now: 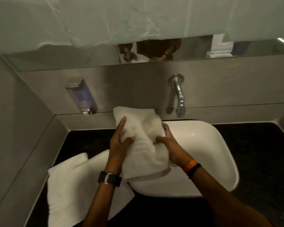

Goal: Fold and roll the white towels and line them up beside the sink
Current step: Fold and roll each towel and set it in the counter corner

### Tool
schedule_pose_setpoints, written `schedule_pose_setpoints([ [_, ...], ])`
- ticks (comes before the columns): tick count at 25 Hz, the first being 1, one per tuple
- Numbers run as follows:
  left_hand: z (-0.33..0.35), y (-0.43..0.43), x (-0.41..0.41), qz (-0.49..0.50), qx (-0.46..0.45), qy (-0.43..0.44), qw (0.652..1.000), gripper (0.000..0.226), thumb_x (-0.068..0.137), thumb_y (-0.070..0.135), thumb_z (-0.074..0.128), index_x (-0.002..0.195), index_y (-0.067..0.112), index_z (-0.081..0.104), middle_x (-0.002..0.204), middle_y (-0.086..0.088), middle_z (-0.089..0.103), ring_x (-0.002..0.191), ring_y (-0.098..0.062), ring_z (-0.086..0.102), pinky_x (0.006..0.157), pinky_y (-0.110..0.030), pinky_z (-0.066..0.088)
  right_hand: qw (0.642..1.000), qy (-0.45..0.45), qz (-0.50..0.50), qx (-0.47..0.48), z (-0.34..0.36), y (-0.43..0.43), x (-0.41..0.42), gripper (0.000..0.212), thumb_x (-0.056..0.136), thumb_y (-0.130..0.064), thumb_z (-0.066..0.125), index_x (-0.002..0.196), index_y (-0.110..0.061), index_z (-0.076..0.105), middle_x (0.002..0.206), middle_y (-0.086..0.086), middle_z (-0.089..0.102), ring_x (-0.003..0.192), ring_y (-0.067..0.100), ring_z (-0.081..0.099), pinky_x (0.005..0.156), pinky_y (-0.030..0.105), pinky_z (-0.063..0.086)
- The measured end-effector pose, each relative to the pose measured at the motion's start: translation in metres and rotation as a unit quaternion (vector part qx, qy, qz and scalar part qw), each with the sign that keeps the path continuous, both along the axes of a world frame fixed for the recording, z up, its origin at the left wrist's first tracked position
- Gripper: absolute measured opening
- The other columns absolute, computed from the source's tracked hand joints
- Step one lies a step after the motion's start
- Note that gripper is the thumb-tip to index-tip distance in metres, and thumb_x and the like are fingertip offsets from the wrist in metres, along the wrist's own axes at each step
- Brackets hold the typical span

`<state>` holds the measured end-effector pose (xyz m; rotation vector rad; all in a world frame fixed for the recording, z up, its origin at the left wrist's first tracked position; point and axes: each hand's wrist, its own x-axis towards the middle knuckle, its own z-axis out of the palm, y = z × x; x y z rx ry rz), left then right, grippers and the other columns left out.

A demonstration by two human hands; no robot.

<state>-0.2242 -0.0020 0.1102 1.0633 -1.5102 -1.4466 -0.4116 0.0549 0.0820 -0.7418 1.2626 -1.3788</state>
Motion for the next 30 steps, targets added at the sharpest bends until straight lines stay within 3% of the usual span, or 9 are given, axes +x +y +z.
schedule_pose_setpoints([
  [4, 0.000, 0.058, -0.127, -0.080, -0.009, -0.036, 0.996, 0.071, 0.085, -0.001, 0.061, 0.141, 0.036, 0.038, 0.138, 0.013, 0.044, 0.115, 0.011, 0.048, 0.091, -0.005, 0.044, 0.997, 0.068, -0.043, -0.020, 0.008, 0.085, -0.126, 0.086, 0.063, -0.007, 0.068, 0.137, -0.039, 0.037, 0.131, -0.007, 0.054, 0.112, 0.011, 0.061, 0.085, 0.027, 0.055],
  [9, -0.033, 0.142, -0.272, -0.143, 0.049, -0.054, 0.987, 0.071, 0.086, -0.001, 0.059, 0.144, 0.034, 0.035, 0.145, 0.003, 0.039, 0.131, -0.022, 0.043, 0.112, -0.041, 0.038, 0.991, 0.098, -0.088, 0.032, -0.008, 0.184, -0.264, 0.087, 0.060, -0.014, 0.067, 0.135, -0.045, 0.037, 0.138, -0.006, 0.045, 0.125, 0.022, 0.047, 0.097, 0.041, 0.047],
  [15, -0.080, 0.199, -0.385, -0.204, 0.061, -0.067, 0.975, 0.076, 0.082, -0.002, 0.052, 0.142, 0.041, 0.032, 0.146, 0.008, 0.036, 0.133, -0.017, 0.038, 0.107, -0.032, 0.037, 0.985, 0.100, -0.140, 0.025, -0.045, 0.261, -0.367, 0.089, 0.064, -0.011, 0.067, 0.141, -0.040, 0.032, 0.147, -0.002, 0.041, 0.128, 0.018, 0.048, 0.098, 0.041, 0.048],
  [18, -0.125, 0.219, -0.411, -0.190, 0.046, -0.176, 0.965, 0.076, 0.084, -0.004, 0.056, 0.146, 0.030, 0.029, 0.152, -0.008, 0.029, 0.137, -0.025, 0.032, 0.113, -0.040, 0.034, 0.972, 0.153, -0.138, 0.115, -0.090, 0.283, -0.398, 0.090, 0.073, -0.008, 0.072, 0.146, -0.030, 0.024, 0.150, 0.006, 0.036, 0.130, 0.026, 0.045, 0.104, 0.049, 0.045],
  [20, -0.158, 0.233, -0.414, -0.217, 0.087, -0.298, 0.925, 0.073, 0.085, 0.001, 0.060, 0.146, 0.024, 0.028, 0.153, -0.016, 0.020, 0.139, -0.035, 0.026, 0.114, -0.042, 0.032, 0.946, 0.210, -0.082, 0.231, -0.130, 0.301, -0.406, 0.085, 0.081, -0.004, 0.070, 0.148, -0.024, 0.022, 0.148, 0.015, 0.039, 0.129, 0.037, 0.045, 0.105, 0.055, 0.043],
  [23, -0.197, 0.256, -0.404, -0.250, 0.078, -0.401, 0.878, 0.073, 0.085, 0.018, 0.067, 0.147, 0.024, 0.028, 0.157, -0.016, 0.003, 0.143, -0.037, 0.019, 0.116, -0.043, 0.029, 0.904, 0.279, -0.049, 0.320, -0.171, 0.332, -0.405, 0.067, 0.087, -0.008, 0.064, 0.143, -0.022, 0.031, 0.143, 0.018, 0.046, 0.124, 0.038, 0.050, 0.102, 0.047, 0.046],
  [25, -0.213, 0.271, -0.396, -0.260, -0.018, -0.454, 0.852, 0.079, 0.083, 0.031, 0.070, 0.148, 0.023, 0.026, 0.159, -0.014, -0.004, 0.145, -0.035, 0.010, 0.118, -0.044, 0.024, 0.900, 0.289, -0.055, 0.321, -0.179, 0.342, -0.402, 0.061, 0.087, -0.013, 0.065, 0.140, -0.021, 0.037, 0.140, 0.017, 0.050, 0.121, 0.036, 0.053, 0.098, 0.045, 0.048],
  [27, -0.219, 0.284, -0.390, -0.294, -0.159, -0.513, 0.791, 0.081, 0.082, 0.045, 0.066, 0.148, 0.022, 0.025, 0.161, -0.010, -0.003, 0.144, -0.034, 0.005, 0.117, -0.048, 0.022, 0.869, 0.364, -0.035, 0.333, -0.181, 0.350, -0.397, 0.060, 0.088, -0.020, 0.065, 0.141, -0.022, 0.037, 0.140, 0.015, 0.046, 0.118, 0.036, 0.053, 0.095, 0.046, 0.051],
  [30, -0.215, 0.295, -0.380, -0.365, -0.318, -0.499, 0.719, 0.076, 0.078, 0.047, 0.069, 0.140, 0.013, 0.042, 0.153, -0.011, 0.034, 0.138, -0.036, 0.033, 0.109, -0.053, 0.036, 0.802, 0.530, -0.013, 0.276, -0.174, 0.359, -0.386, 0.060, 0.084, -0.024, 0.065, 0.139, -0.024, 0.041, 0.137, 0.011, 0.040, 0.120, 0.033, 0.048, 0.094, 0.044, 0.051],
])
